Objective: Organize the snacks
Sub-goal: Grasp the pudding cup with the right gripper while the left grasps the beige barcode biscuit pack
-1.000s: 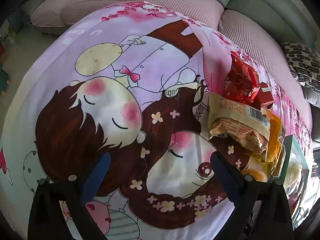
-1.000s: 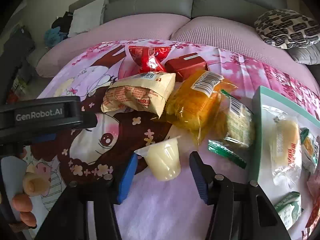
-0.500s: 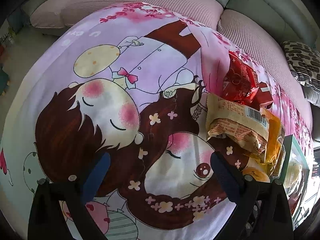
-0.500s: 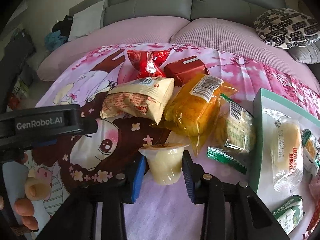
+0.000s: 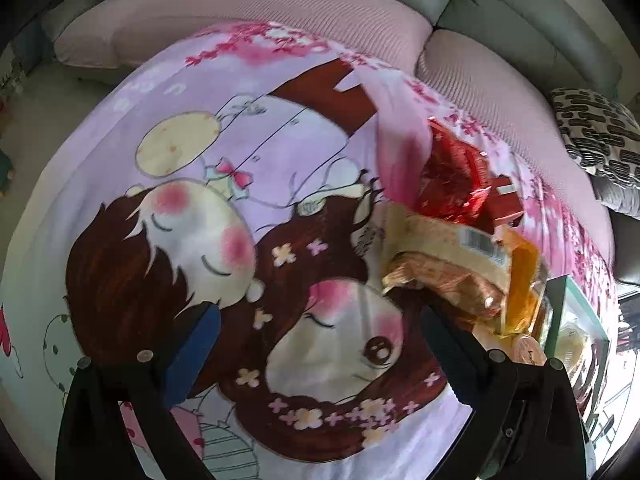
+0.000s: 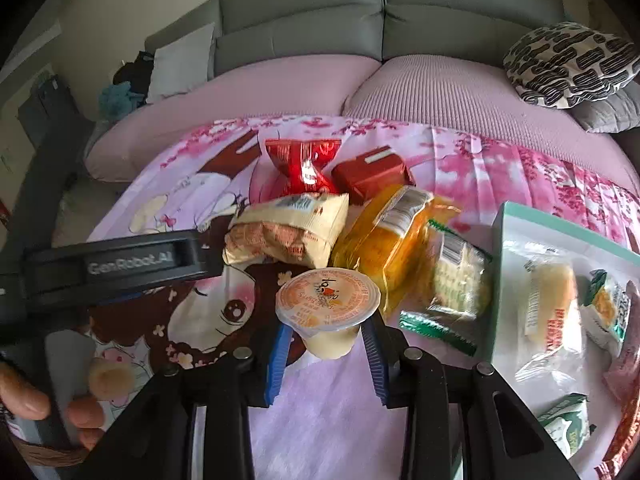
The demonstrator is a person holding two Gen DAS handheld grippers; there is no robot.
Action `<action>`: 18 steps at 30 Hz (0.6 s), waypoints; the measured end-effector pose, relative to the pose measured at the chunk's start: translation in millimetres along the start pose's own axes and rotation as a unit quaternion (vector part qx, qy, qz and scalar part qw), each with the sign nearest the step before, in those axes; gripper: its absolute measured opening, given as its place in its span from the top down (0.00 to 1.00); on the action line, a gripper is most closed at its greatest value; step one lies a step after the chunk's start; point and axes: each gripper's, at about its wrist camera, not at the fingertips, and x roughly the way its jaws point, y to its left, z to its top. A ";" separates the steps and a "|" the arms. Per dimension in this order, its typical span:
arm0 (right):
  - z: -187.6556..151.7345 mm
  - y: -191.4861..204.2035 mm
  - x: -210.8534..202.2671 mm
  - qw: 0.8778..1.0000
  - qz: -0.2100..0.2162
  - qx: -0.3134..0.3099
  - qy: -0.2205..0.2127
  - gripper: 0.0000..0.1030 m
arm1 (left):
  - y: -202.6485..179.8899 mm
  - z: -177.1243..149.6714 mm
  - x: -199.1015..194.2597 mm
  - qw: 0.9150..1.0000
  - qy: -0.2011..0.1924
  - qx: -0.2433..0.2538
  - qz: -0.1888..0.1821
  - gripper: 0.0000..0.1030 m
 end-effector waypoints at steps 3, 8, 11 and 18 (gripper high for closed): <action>4.2 -7.4 -13.7 1.000 -0.002 0.009 -0.016 0.64 | -8.8 2.0 -0.3 1.000 -0.002 0.003 -0.021 0.03; 10.2 -28.6 -33.3 0.999 -0.017 0.028 -0.036 0.64 | -25.1 6.0 -5.8 0.999 -0.018 0.015 -0.047 0.03; 12.2 -44.7 -44.8 0.998 -0.032 0.043 -0.046 0.64 | -34.6 8.8 -4.6 0.998 -0.025 0.023 -0.058 0.03; 12.9 -83.3 -65.1 0.993 -0.047 0.089 -0.062 0.64 | -54.4 12.9 2.9 0.994 -0.027 0.046 -0.094 0.03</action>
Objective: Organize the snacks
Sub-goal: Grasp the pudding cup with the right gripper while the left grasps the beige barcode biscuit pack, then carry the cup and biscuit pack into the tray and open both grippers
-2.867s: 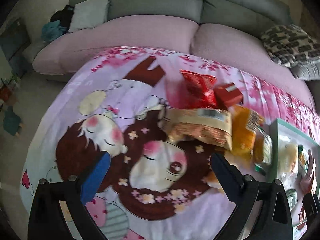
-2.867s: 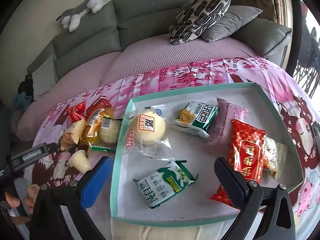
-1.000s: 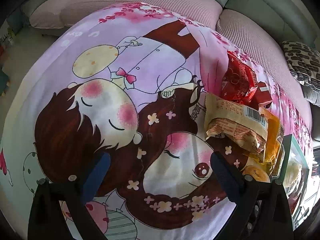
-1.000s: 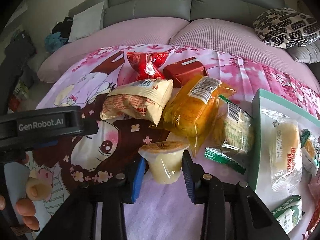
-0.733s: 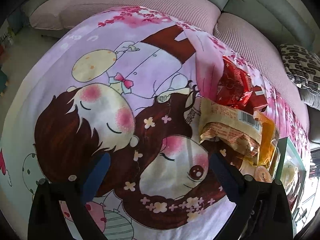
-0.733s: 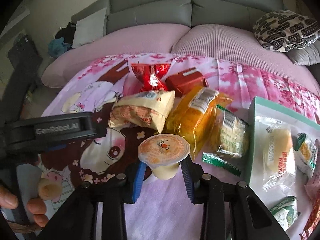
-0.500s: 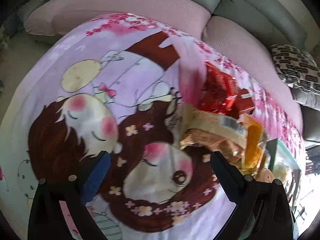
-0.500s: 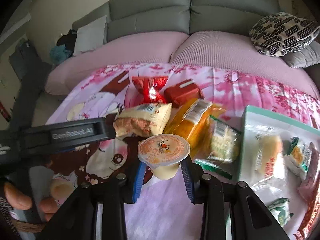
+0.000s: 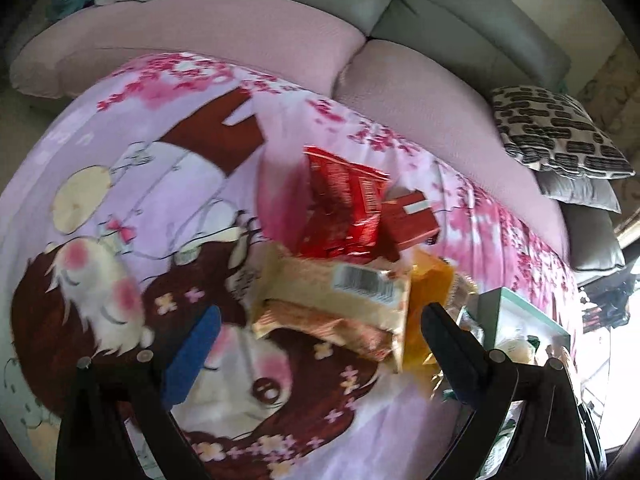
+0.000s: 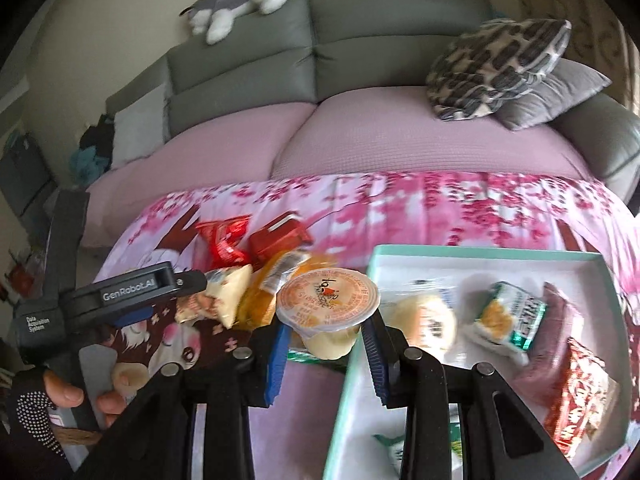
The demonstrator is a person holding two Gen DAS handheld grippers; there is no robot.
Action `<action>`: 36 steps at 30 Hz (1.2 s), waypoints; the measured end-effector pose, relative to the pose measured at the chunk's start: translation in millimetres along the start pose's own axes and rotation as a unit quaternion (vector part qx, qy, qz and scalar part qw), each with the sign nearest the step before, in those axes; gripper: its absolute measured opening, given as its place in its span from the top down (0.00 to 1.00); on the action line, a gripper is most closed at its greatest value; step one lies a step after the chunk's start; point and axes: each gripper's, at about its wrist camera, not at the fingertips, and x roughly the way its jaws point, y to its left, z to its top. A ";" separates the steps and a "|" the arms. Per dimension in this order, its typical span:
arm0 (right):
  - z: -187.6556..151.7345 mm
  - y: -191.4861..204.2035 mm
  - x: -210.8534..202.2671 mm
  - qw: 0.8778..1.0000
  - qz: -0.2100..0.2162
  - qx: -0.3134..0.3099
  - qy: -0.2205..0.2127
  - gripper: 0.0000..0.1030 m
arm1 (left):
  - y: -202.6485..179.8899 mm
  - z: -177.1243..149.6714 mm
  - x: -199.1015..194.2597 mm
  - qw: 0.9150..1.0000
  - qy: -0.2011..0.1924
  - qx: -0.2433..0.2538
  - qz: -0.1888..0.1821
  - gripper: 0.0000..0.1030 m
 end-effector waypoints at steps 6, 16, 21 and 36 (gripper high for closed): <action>2.4 -18.6 -3.5 1.000 -0.004 0.026 -0.003 0.64 | -5.1 2.6 16.3 1.000 0.014 0.017 0.003 0.03; 1.6 -23.3 1.0 0.999 -0.004 0.033 0.005 0.64 | -2.3 -2.8 36.3 0.999 0.044 0.011 0.000 0.06; 0.5 -24.0 3.0 0.999 -0.002 0.034 0.009 0.64 | -3.4 -2.8 31.7 0.999 0.038 0.013 0.000 0.18; 1.6 -30.9 -2.7 0.999 0.001 0.045 0.004 0.64 | -12.2 6.6 -14.2 1.000 -0.012 0.023 0.005 0.29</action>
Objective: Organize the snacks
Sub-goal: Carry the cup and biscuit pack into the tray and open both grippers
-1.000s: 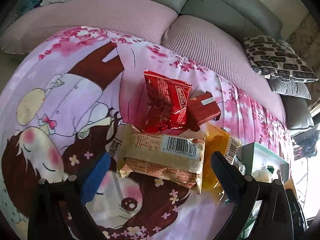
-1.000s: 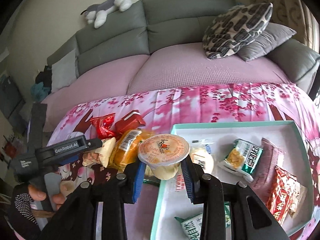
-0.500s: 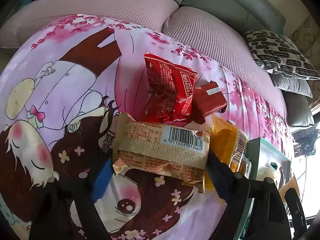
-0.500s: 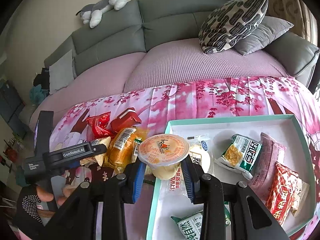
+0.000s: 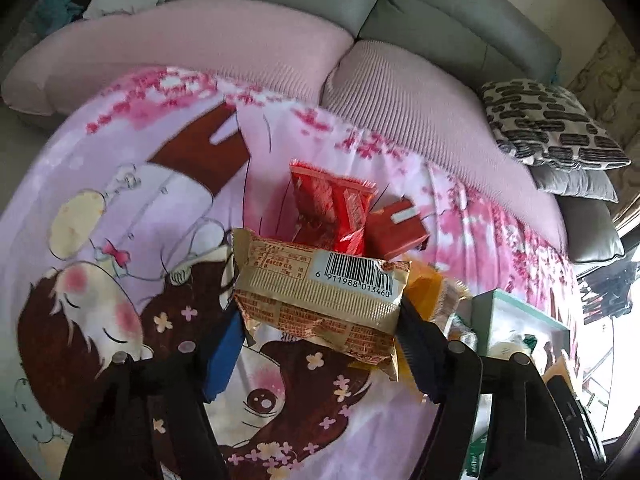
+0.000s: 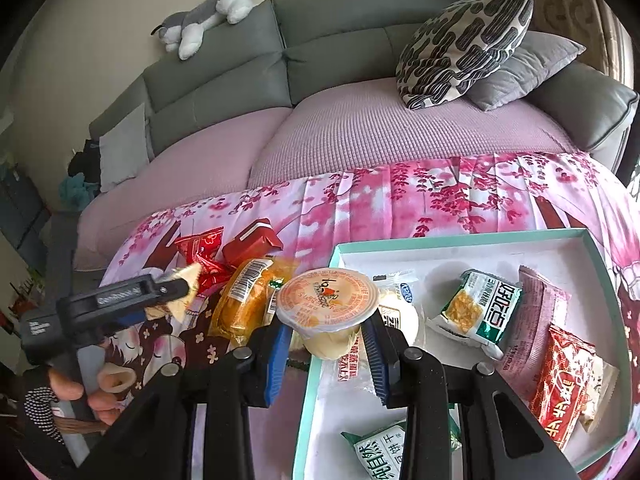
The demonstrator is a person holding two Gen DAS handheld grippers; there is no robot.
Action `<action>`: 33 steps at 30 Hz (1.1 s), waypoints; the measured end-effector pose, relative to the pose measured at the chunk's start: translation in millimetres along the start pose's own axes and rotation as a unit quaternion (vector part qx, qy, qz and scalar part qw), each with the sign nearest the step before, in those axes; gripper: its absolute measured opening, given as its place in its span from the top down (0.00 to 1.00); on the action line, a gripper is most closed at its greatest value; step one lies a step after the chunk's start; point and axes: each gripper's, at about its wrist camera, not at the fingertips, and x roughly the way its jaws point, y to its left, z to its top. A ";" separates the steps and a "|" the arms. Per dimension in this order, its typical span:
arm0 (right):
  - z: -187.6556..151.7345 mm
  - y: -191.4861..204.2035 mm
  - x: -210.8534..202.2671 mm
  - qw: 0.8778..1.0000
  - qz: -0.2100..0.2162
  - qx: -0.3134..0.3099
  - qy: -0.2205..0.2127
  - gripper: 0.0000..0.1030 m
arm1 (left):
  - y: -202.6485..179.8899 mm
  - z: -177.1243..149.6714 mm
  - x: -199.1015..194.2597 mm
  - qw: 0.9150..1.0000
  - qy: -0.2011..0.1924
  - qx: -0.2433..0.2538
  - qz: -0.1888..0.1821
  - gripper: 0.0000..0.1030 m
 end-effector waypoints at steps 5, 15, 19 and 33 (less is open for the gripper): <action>3.4 -19.1 -6.5 1.000 -0.007 0.025 -0.008 0.64 | -24.7 -1.0 -21.3 0.999 -0.027 0.029 -0.014 0.29; 7.6 -104.6 -32.1 0.990 -0.065 0.122 -0.033 0.64 | -120.0 -24.3 -41.5 0.987 -0.040 0.141 -0.072 0.29; 6.2 -142.8 -45.6 0.982 -0.093 0.159 -0.043 0.64 | -163.2 -48.7 -35.9 0.976 -0.025 0.197 -0.092 0.29; -6.6 -206.9 -28.8 0.969 -0.129 0.208 -0.022 0.64 | -219.6 -92.3 -0.2 0.959 0.006 0.267 -0.100 0.29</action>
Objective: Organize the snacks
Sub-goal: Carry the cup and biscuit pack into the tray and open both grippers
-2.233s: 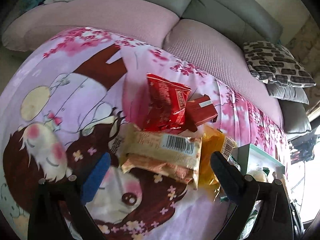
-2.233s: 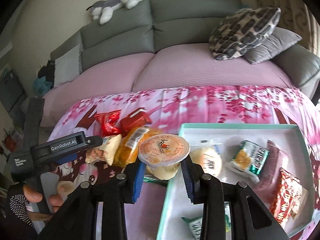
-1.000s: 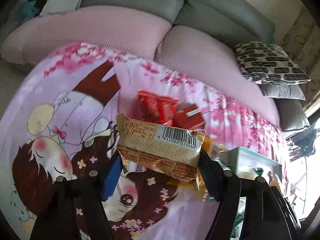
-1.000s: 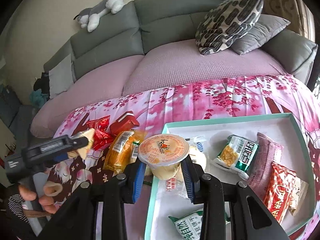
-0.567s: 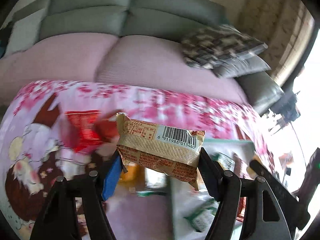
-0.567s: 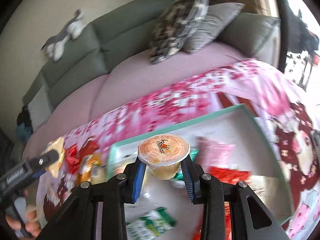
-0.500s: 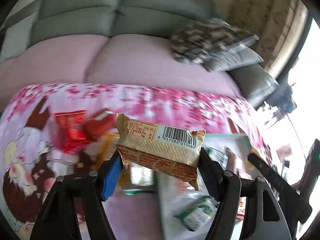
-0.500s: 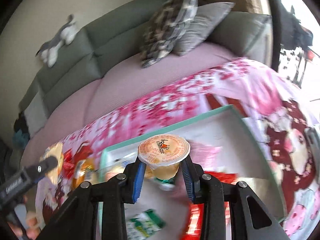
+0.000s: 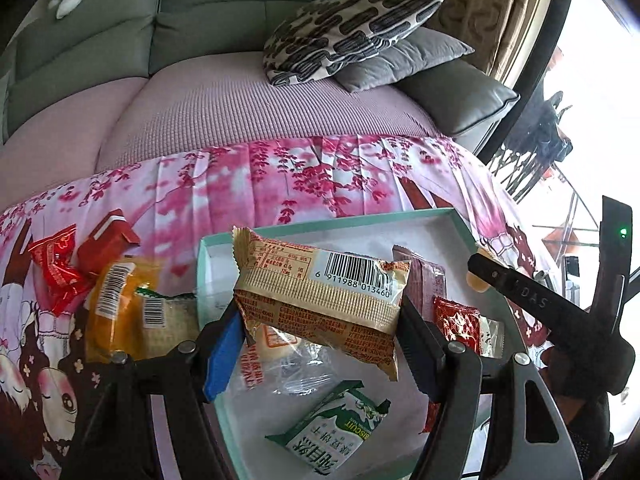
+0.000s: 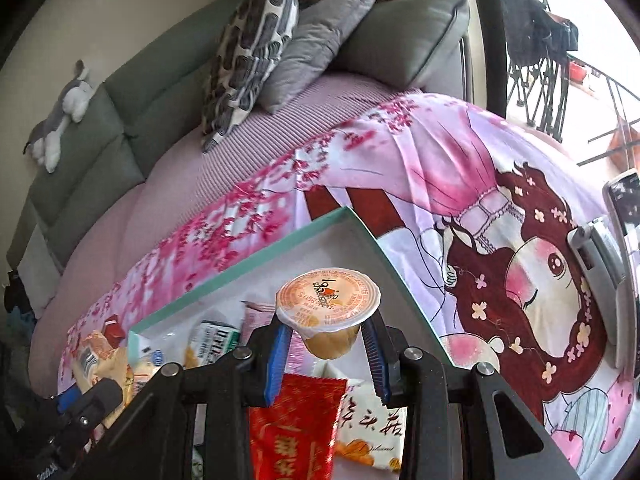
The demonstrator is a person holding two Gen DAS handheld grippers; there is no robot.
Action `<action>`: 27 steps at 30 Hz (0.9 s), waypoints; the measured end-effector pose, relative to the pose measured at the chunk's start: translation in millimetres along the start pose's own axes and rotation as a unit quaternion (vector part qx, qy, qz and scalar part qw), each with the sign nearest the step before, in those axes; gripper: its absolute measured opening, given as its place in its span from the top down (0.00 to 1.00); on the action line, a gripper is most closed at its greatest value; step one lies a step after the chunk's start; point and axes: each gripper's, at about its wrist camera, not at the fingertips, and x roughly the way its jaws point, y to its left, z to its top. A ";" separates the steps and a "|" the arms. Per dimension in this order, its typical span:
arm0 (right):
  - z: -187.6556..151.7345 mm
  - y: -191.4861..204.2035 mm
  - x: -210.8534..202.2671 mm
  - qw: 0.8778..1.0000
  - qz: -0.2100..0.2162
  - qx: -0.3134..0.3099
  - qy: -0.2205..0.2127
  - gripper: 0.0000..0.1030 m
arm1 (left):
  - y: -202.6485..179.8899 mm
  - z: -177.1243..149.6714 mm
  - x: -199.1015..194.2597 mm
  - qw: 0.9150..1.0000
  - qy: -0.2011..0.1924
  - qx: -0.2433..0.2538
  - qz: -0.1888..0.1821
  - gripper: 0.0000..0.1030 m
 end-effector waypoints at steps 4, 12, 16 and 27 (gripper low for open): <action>-3.9 -1.1 8.3 1.000 -0.016 -0.005 0.013 0.64 | -1.0 -1.5 7.2 1.000 0.007 -0.001 0.002 0.29; -8.7 1.5 14.3 0.998 -0.044 -0.019 0.040 0.63 | -3.6 -2.9 12.2 1.000 0.016 -0.001 0.004 0.27; -9.6 0.9 12.0 0.998 -0.050 -0.023 0.045 0.54 | -4.1 -2.9 13.7 1.000 0.020 -0.001 0.000 0.23; -11.5 13.5 -5.7 0.996 -0.054 -0.044 0.047 0.31 | 9.2 2.6 -5.9 0.999 0.014 -0.026 0.031 0.20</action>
